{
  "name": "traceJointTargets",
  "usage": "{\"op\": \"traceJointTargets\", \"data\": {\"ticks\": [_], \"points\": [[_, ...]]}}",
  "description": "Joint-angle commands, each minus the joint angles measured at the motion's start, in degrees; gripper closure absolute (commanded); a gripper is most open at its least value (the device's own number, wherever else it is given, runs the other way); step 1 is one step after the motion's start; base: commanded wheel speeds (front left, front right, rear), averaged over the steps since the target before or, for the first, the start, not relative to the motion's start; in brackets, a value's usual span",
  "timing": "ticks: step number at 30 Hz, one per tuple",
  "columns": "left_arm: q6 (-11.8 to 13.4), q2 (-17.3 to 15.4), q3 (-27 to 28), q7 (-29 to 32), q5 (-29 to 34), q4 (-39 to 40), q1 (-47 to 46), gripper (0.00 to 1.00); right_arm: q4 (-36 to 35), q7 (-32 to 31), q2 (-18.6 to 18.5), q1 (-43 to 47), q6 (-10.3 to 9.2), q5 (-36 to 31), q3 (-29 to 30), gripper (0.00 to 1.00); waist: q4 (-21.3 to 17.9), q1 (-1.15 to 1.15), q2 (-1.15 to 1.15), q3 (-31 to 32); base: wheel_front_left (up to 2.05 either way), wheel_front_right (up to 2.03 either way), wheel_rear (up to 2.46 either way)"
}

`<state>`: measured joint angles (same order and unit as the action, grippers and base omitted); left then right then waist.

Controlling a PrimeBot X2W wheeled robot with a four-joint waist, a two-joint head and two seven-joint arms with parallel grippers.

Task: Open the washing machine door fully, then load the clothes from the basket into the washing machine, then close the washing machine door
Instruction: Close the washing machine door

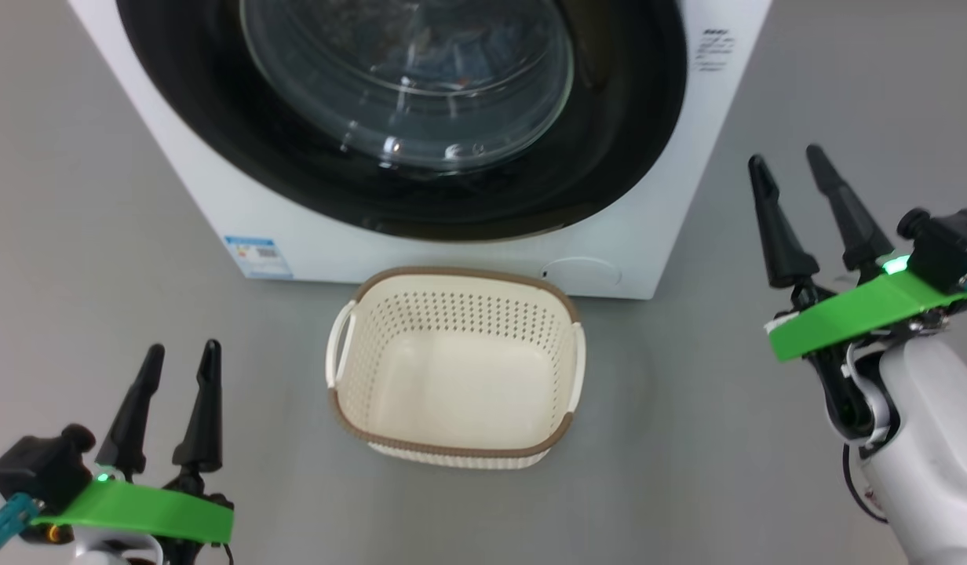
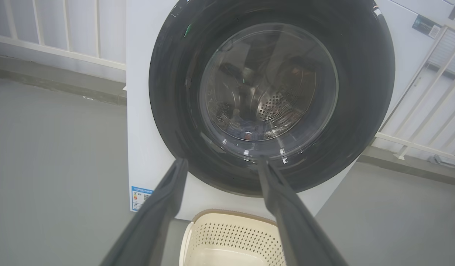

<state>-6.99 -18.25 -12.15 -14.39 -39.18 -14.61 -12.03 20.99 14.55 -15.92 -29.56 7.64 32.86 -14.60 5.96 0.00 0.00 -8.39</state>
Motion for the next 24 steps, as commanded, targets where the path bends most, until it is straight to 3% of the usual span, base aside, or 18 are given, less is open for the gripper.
{"op": "traceJointTargets", "data": {"ticks": [1,9,24], "points": [[0.5,-1.9,2.0,-0.6,0.4,1.0,-0.5,0.00,-1.8,0.4,-0.1,0.9,-0.15,0.8,-1.0,0.00,-2.3,0.00,0.00,2.3,0.00,0.00,0.00],[1.4,-1.4,2.0,-0.6,0.2,1.6,1.4,0.00,-3.4,0.4,-0.4,5.3,-0.15,1.9,-1.8,0.00,-5.0,0.00,0.00,5.4,0.00,0.00,0.00],[2.6,-1.1,1.7,-0.4,-0.6,3.5,3.9,0.00,-6.2,0.4,-0.8,15.2,-0.15,1.0,2.5,0.00,-8.1,0.00,0.00,8.3,0.00,0.00,0.00]]}}
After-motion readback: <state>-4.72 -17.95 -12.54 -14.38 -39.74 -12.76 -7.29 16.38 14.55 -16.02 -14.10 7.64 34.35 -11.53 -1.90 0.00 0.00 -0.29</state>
